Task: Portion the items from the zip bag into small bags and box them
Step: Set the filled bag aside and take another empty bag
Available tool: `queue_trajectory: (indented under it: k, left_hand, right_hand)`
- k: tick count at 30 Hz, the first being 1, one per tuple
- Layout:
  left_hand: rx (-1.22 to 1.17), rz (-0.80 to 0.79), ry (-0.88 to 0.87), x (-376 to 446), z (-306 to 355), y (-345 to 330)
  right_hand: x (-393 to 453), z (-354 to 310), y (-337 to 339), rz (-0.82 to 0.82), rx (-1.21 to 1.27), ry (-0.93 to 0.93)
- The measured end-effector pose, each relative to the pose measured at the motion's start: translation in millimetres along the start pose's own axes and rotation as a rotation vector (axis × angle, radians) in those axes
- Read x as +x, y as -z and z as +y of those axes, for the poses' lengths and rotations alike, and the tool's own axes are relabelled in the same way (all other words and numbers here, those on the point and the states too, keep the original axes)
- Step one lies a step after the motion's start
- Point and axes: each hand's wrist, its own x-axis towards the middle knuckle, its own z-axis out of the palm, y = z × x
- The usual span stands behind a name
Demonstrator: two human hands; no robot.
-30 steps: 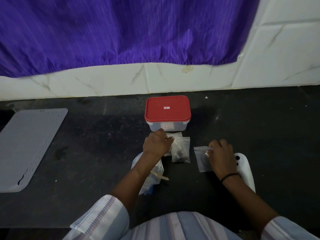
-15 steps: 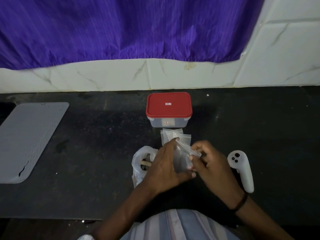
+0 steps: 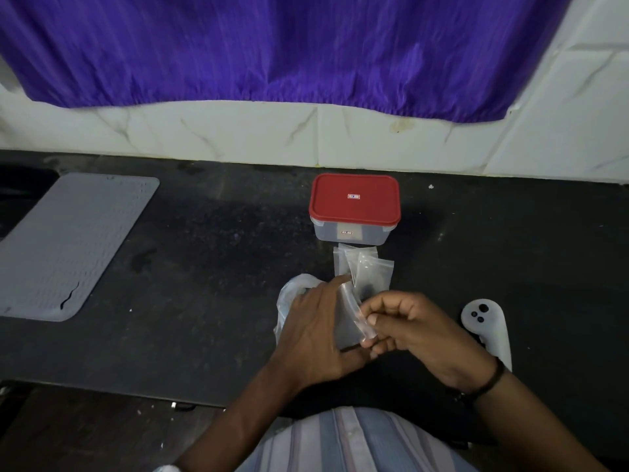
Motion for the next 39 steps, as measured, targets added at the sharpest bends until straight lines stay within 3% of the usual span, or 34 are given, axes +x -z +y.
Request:
queue_trajectory:
  k: [5, 14, 23, 31, 39]
  left_hand:
    - [0.060, 0.075, 0.004, -8, -3, 10]
    - [0.043, 0.022, 0.009, -25, -26, 8]
    - [0.110, 0.061, 0.019, -28, -35, 8]
    - [0.104, 0.072, -0.006, -25, -35, 14]
    - [0.036, 0.116, 0.014, -31, -39, 19]
  right_hand:
    - [4, -7, -4, -0.131, 0.002, -0.088]
    - [16, -2, -28, -0.043, -0.302, 0.004]
    - [29, -8, -42, -0.081, -0.571, 0.065]
    - [36, -13, -52, -0.064, -0.531, 0.158]
    - [33, -17, -54, -0.284, -0.436, 0.023]
